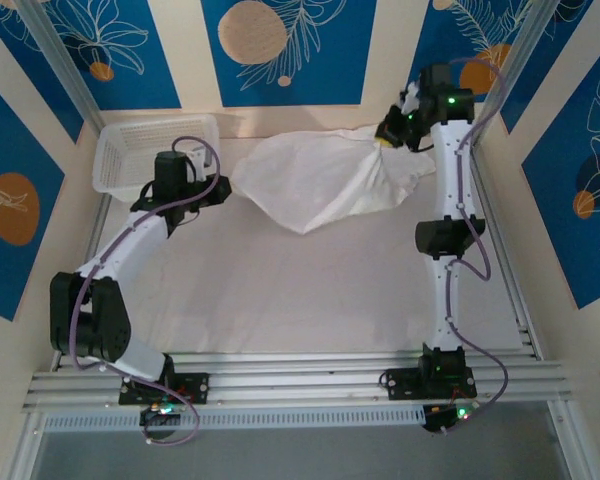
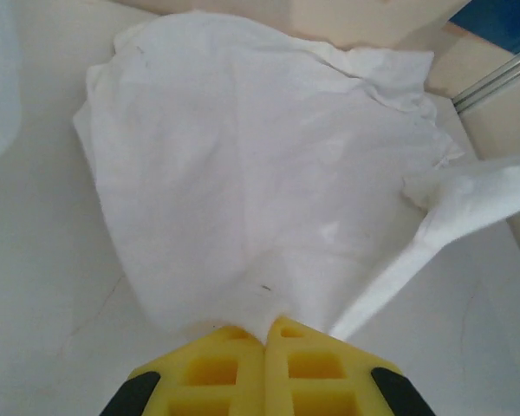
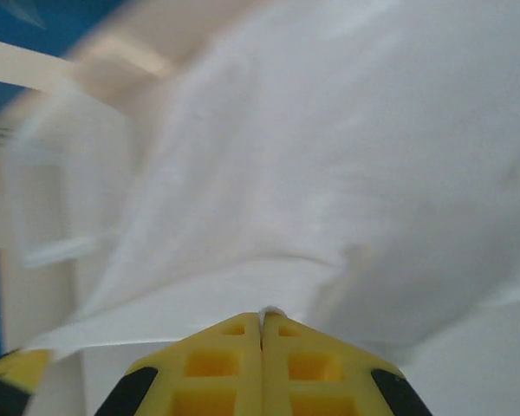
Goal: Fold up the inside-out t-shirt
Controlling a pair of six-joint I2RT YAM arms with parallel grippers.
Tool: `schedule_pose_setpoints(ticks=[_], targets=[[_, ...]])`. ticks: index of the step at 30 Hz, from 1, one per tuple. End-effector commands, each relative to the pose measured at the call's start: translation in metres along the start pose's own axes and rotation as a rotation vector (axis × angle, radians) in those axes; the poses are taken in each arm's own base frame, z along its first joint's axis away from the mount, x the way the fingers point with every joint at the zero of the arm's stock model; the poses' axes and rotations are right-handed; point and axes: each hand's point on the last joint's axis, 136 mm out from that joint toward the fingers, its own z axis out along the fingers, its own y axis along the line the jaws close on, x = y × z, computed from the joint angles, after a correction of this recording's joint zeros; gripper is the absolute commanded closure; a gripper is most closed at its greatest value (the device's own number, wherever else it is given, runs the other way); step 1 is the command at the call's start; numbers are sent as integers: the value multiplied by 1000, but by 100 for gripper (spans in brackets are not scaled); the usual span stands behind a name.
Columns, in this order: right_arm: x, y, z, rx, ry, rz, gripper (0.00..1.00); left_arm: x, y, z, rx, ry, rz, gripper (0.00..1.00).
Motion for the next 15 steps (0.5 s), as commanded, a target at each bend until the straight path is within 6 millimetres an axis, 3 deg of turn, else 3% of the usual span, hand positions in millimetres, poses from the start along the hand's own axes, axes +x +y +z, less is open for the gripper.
schedule_pose_setpoints(ticks=[1,4,10,13,15], targets=[[21,-9,-65,50,-18,4,100,-13,-2,3,12,-28,20,100],[26,-21,-70,62,26,56,97,0,4,8,-6,42,1,100],[50,-27,-111,77,45,112,94,31,-4,-6,0,92,3,100],[79,-25,-122,101,78,105,89,47,0,-17,-26,90,-1,99],[110,-33,-125,156,98,93,89,56,1,-26,-33,83,-4,98]])
